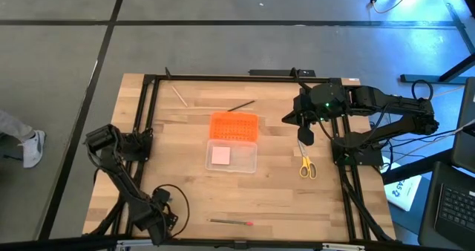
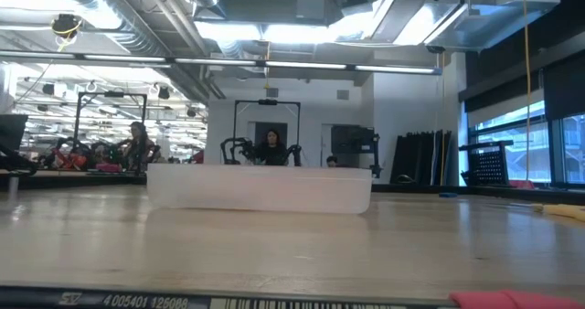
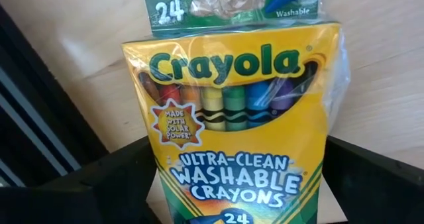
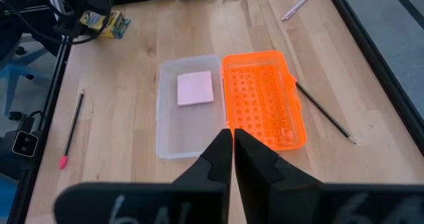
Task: Pack school essentials
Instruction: Put the crayon box into the supply box
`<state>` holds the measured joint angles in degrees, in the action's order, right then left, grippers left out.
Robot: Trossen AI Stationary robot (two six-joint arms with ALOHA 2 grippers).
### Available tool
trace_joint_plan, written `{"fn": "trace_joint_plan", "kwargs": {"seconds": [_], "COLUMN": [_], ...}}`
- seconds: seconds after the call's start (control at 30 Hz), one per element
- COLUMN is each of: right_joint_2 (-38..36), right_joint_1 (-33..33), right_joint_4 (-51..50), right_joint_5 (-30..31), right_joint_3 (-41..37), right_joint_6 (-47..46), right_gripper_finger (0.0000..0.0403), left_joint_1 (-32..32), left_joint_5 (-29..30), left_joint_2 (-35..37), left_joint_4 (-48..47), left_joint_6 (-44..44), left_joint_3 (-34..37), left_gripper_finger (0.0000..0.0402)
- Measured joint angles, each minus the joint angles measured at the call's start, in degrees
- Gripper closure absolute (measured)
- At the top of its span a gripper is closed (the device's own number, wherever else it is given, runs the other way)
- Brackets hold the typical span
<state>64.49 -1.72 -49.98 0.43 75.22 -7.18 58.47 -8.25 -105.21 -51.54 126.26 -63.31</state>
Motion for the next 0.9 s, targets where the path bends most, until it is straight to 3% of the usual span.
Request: {"fn": "trace_joint_plan", "kwargs": {"seconds": [0.4, 0.9], "right_joint_2": [0.0, 0.0], "right_joint_1": [0.0, 0.0], "right_joint_4": [0.0, 0.0], "right_joint_5": [0.0, 0.0], "right_joint_3": [0.0, 0.0], "right_joint_6": [0.0, 0.2], "right_gripper_finger": [0.0382, 0.0382], "left_joint_1": [-0.1, -0.1], "left_joint_5": [1.5, 7.6], "left_joint_2": [-0.2, 0.4], "left_joint_4": [0.2, -0.8], "left_joint_6": [1.0, -1.5], "left_joint_3": [0.1, 0.3], "left_gripper_finger": [0.0079, 0.0089]}}
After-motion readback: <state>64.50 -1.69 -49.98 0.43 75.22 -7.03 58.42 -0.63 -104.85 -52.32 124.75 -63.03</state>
